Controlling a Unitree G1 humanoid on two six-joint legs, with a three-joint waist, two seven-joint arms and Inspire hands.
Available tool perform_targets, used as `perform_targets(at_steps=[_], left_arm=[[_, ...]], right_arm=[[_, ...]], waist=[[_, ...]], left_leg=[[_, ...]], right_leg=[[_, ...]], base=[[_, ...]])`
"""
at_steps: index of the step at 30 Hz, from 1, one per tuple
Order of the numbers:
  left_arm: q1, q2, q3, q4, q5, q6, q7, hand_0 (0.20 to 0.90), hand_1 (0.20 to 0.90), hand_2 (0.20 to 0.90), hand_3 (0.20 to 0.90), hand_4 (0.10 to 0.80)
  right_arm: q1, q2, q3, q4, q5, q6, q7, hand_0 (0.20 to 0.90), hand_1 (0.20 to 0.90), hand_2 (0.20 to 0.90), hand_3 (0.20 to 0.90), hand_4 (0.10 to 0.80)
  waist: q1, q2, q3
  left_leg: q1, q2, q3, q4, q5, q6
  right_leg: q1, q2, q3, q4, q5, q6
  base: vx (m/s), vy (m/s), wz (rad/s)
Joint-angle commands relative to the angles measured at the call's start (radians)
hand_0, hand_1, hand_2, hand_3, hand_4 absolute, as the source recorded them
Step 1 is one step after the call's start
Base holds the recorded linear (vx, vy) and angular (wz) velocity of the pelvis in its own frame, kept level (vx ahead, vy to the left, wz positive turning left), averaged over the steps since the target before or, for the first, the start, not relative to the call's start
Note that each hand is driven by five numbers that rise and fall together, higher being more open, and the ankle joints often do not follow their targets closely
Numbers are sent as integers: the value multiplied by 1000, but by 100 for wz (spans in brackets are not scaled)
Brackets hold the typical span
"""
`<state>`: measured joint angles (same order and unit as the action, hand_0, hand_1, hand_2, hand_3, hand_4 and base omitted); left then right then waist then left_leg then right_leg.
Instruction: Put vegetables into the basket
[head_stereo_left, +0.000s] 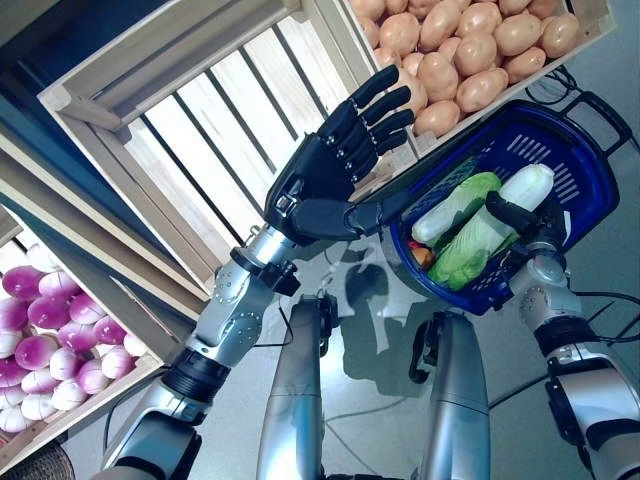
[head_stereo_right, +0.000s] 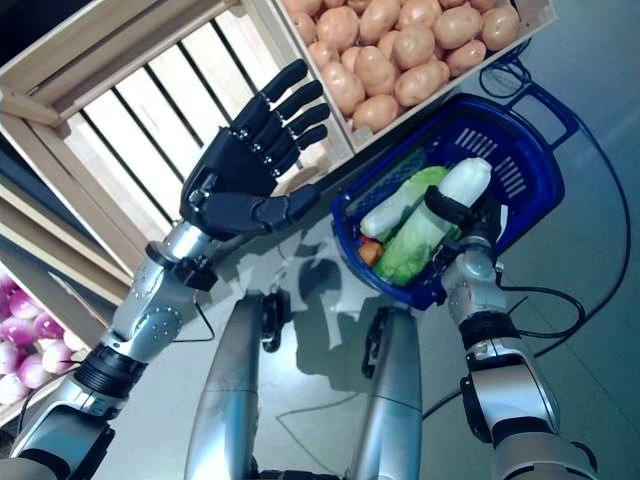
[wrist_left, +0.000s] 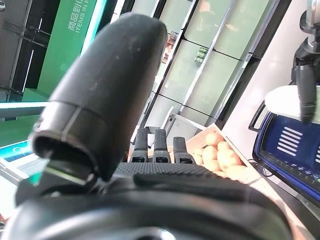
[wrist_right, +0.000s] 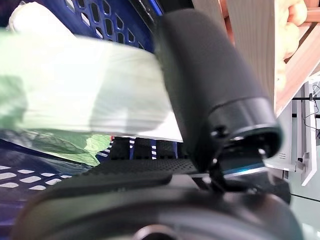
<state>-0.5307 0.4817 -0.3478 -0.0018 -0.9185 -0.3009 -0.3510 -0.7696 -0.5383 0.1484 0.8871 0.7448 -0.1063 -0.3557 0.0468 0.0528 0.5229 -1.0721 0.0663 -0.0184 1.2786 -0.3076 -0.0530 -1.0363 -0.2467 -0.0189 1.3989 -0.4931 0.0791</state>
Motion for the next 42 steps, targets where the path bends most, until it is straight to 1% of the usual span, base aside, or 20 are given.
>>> perform_targets(at_steps=[1,7,9,12,14,15,16,17,18,19,20,23,24,26,29,30,32,35,39,42], left_arm=[[-85,-59,31,-161,-33,-84,-35,900,900,900,900,800],[-72,-54,35,-167,-42,-82,-40,900,900,900,900,800],[-71,-55,34,-169,-42,-81,-38,900,900,900,900,800],[-73,-48,36,-165,-64,-87,-54,900,900,900,900,800],[-68,-44,34,-164,-85,-88,-59,900,900,900,900,800],[-65,-44,35,-160,-91,-92,-63,900,900,900,900,800],[-65,-46,33,-154,-96,-97,-67,900,900,900,900,800],[-68,-43,32,-149,-103,-105,-72,900,900,900,900,800],[-69,-41,28,-146,-106,-111,-77,900,900,900,900,800],[-71,-36,21,-146,-113,-116,-87,900,900,900,900,800],[-70,-36,12,-145,-117,-125,-92,900,900,900,900,800],[-65,-29,-12,-156,-124,-126,-94,900,900,900,900,800],[-67,-33,-19,-157,-124,-118,-91,900,900,900,900,800],[-65,-42,-28,-154,-138,-64,-76,900,900,900,900,800],[-58,-52,-35,-129,-141,-9,-55,900,900,900,900,800],[-51,-55,-36,-118,-137,11,-34,900,900,900,900,800],[-32,-57,-37,-100,-111,37,14,900,900,900,900,800],[10,-48,-32,-66,-66,70,91,900,900,900,900,800],[97,-51,23,-30,-24,132,166,900,900,900,900,800],[154,-85,62,8,-7,173,188,900,900,900,900,800]], right_arm=[[-102,-16,-13,-5,-37,-80,7,900,900,900,900,800],[-85,-16,-15,-24,-66,-78,-28,900,900,900,900,800],[-88,-14,-12,-21,-74,-76,-32,900,900,900,900,800],[-95,-28,-3,-14,-147,-55,-63,900,900,900,900,800],[-94,-40,11,-8,-262,-23,-137,900,900,900,900,800],[-100,-49,27,-1,-343,18,-190,900,900,900,900,800],[-120,-71,68,11,-490,101,-273,900,900,900,900,800],[-139,-86,94,20,-550,150,-317,900,900,900,900,800],[-150,-96,114,27,-591,171,-343,900,900,900,900,800],[-168,-108,139,27,-629,219,-390,900,900,900,900,800],[-175,-115,153,26,-617,235,-422,900,900,900,900,800],[-171,-109,158,-7,-595,218,-466,900,900,900,900,800],[-170,-103,162,-16,-575,209,-462,900,900,900,900,800],[-155,-92,169,-47,-557,181,-444,900,900,900,900,800],[-121,-89,170,-88,-520,121,-388,900,900,900,900,800],[-101,-89,166,-109,-517,101,-358,900,900,900,900,800],[-56,-84,162,-161,-481,74,-319,900,900,900,900,800],[44,-55,131,-282,-380,23,-238,900,900,900,900,800],[209,6,65,-443,-261,-58,-64,900,900,900,900,800],[319,72,39,-556,-208,-110,69,900,900,900,900,800]], waist=[[6,13,-3],[4,11,-3],[4,11,-3],[3,10,-3],[2,7,-3],[3,6,-3],[4,3,-3],[4,1,-3],[5,1,-3],[8,0,-4],[9,-1,-10],[16,-7,-39],[18,-11,-46],[29,-28,-80],[28,-52,-123],[25,-57,-140],[16,-63,-163],[3,-68,-211],[-9,-76,-291],[-20,-81,-341]], left_leg=[[98,4,17,50,-145,64],[120,11,22,41,-141,56],[127,15,24,32,-135,57],[143,17,30,10,-129,55],[162,22,34,-10,-120,49],[178,27,37,-29,-112,45],[209,34,44,-76,-95,44],[217,36,50,-123,-57,47],[237,39,53,-161,-42,44],[273,40,61,-222,-17,40],[301,39,62,-277,5,32],[402,28,72,-457,69,30],[428,20,72,-499,84,29],[505,-2,68,-618,129,22],[600,-15,75,-748,171,23],[636,-15,78,-799,188,19],[715,-17,92,-893,217,22],[818,-18,103,-1036,265,22],[949,-19,113,-1193,306,22],[1014,-8,123,-1267,328,19]], right_leg=[[63,-13,-29,-59,88,-72],[86,-14,-34,-72,96,-71],[90,-13,-34,-78,101,-70],[104,-9,-38,-99,110,-67],[123,-7,-40,-120,121,-63],[137,-5,-41,-138,128,-61],[162,-1,-42,-180,147,-58],[170,1,-46,-223,182,-64],[190,1,-49,-255,196,-63],[222,3,-54,-309,223,-58],[250,9,-55,-353,241,-54],[348,20,-71,-505,295,-41],[378,21,-79,-546,308,-37],[472,20,-106,-673,343,-25],[582,32,-126,-835,382,-15],[625,41,-132,-898,398,-12],[702,62,-137,-998,424,-4],[802,69,-151,-1132,467,10],[933,86,-159,-1271,499,24],[985,89,-159,-1325,521,32]], base=[[0,0,0],[18,2,0],[0,0,0],[0,0,0],[0,0,0],[0,0,0],[-94,25,1],[-106,29,0],[-120,23,-2],[-56,12,-3],[-57,1,-3],[-26,-7,0],[0,0,0],[20,-8,4],[18,-1,4],[-18,24,-3],[4,22,-1],[27,50,-10],[95,44,-14],[116,33,-9]])
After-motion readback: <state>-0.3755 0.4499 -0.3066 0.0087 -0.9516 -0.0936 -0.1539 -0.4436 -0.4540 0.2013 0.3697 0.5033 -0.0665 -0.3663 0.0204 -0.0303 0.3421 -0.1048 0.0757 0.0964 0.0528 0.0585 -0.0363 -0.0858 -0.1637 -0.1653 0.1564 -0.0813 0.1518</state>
